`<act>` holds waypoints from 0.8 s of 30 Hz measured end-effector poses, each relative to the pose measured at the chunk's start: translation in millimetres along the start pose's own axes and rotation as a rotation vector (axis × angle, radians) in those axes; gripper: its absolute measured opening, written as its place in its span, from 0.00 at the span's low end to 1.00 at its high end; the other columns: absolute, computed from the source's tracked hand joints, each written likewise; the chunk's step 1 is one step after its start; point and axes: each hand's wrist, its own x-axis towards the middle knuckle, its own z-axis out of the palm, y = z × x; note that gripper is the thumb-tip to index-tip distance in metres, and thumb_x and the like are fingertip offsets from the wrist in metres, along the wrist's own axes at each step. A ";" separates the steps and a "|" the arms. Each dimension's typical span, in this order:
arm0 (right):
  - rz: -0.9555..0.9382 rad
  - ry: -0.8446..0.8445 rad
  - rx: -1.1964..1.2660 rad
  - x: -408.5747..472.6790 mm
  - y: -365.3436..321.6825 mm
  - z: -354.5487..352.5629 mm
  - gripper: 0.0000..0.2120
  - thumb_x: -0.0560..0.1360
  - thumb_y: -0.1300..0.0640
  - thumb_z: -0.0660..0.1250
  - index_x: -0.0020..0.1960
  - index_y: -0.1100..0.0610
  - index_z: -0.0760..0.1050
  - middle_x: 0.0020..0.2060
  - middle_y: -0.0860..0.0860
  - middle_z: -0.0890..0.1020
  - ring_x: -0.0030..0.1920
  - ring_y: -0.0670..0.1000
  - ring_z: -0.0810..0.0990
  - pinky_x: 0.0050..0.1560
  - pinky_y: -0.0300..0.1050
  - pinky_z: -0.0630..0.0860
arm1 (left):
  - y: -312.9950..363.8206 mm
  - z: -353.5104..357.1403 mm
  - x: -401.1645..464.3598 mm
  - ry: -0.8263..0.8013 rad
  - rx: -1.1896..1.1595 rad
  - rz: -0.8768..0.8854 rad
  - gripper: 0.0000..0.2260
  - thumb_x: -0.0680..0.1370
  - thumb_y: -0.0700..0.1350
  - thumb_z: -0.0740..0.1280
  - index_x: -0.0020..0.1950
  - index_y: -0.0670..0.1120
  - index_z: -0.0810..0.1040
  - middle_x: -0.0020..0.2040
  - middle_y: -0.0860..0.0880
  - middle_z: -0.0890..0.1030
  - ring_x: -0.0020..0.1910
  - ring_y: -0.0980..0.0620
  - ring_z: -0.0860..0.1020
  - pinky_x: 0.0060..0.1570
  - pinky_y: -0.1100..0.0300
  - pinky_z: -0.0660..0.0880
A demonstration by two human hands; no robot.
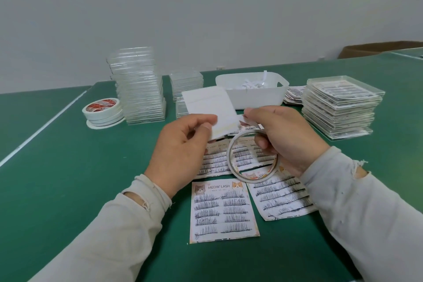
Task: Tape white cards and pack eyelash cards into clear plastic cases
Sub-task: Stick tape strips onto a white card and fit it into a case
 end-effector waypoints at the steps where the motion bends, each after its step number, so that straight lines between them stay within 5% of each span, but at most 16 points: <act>1: -0.007 -0.001 0.012 -0.6 -1.1 0.2 0.10 0.79 0.54 0.68 0.42 0.59 0.81 0.30 0.53 0.74 0.22 0.47 0.67 0.21 0.34 0.62 | -1.2 -0.3 0.7 0.038 0.044 0.022 0.10 0.82 0.42 0.66 0.55 0.55 0.84 0.50 0.55 0.85 0.50 0.53 0.82 0.53 0.48 0.82; 6: -0.015 -0.177 0.035 -7.6 -4.8 5.4 0.15 0.74 0.50 0.63 0.41 0.58 0.84 0.25 0.54 0.70 0.23 0.50 0.65 0.22 0.37 0.61 | 2.2 0.9 -3.6 0.083 0.141 0.142 0.09 0.81 0.43 0.68 0.58 0.55 0.84 0.52 0.56 0.84 0.50 0.59 0.80 0.57 0.59 0.77; 12: -0.041 -0.227 -0.018 -12.1 -3.4 11.7 0.15 0.75 0.52 0.62 0.45 0.60 0.84 0.27 0.57 0.68 0.25 0.50 0.65 0.23 0.38 0.62 | 7.1 4.0 -8.3 0.050 0.165 0.257 0.07 0.77 0.47 0.69 0.47 0.58 0.85 0.37 0.62 0.81 0.38 0.63 0.79 0.39 0.73 0.71; 19: -0.221 -0.179 -0.211 -17.8 -4.9 13.8 0.14 0.78 0.57 0.62 0.42 0.55 0.85 0.22 0.43 0.73 0.23 0.41 0.70 0.25 0.30 0.65 | 7.4 2.8 -7.5 0.089 0.394 0.330 0.06 0.77 0.53 0.68 0.41 0.59 0.81 0.37 0.61 0.80 0.41 0.60 0.78 0.41 0.60 0.74; 24: -0.435 -0.044 -0.552 -20.8 -6.3 15.6 0.13 0.72 0.51 0.61 0.41 0.51 0.84 0.26 0.38 0.79 0.26 0.40 0.74 0.28 0.29 0.67 | 9.1 3.5 -9.0 0.063 0.485 0.363 0.06 0.78 0.54 0.65 0.42 0.57 0.78 0.37 0.61 0.77 0.41 0.63 0.75 0.39 0.64 0.69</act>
